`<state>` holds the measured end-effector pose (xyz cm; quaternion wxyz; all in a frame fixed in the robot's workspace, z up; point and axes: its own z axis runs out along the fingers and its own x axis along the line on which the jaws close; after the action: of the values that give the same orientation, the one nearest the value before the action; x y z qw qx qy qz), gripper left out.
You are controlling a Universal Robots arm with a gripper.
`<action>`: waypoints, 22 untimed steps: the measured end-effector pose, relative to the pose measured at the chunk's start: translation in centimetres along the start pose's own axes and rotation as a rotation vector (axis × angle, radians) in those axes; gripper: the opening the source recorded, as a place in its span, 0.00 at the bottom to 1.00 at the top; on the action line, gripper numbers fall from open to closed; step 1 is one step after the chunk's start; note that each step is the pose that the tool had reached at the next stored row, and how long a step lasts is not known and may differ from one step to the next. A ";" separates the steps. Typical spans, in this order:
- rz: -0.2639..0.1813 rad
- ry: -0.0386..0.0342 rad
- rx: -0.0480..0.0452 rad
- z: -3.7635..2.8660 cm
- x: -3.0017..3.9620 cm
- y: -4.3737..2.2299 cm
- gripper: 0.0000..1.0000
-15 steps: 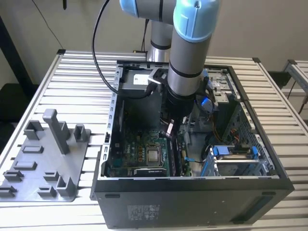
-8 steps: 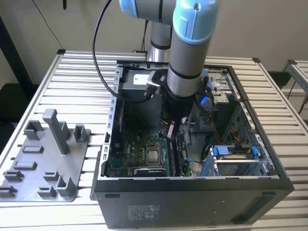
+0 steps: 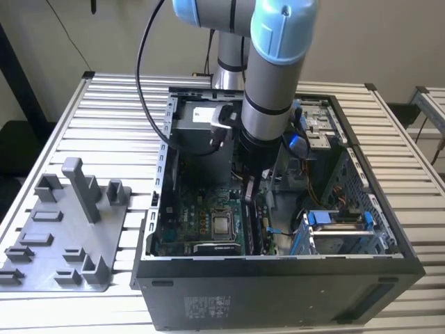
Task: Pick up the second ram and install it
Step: 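Press down the second ram until it locks into place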
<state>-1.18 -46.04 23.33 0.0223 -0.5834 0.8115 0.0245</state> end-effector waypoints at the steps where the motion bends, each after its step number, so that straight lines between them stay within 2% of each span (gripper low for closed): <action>1: -0.018 0.0002 -0.0012 0.02 0.00 0.00 0.11; 3: -0.031 -0.0029 0.0012 0.03 0.01 -0.01 0.11; 6: -0.060 -0.0148 0.0297 0.03 0.00 -0.01 0.11; 7: -0.072 -0.0183 0.0370 0.04 0.00 -0.01 0.11; 8: -0.082 -0.0202 0.0401 0.06 0.00 -0.01 0.11; 18: -0.249 -0.0224 0.0290 0.19 0.02 0.01 0.11; 22: -0.256 -0.0225 0.0283 0.23 0.04 0.01 0.11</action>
<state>-1.20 -46.05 23.11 0.0426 -0.6814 0.7305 0.0166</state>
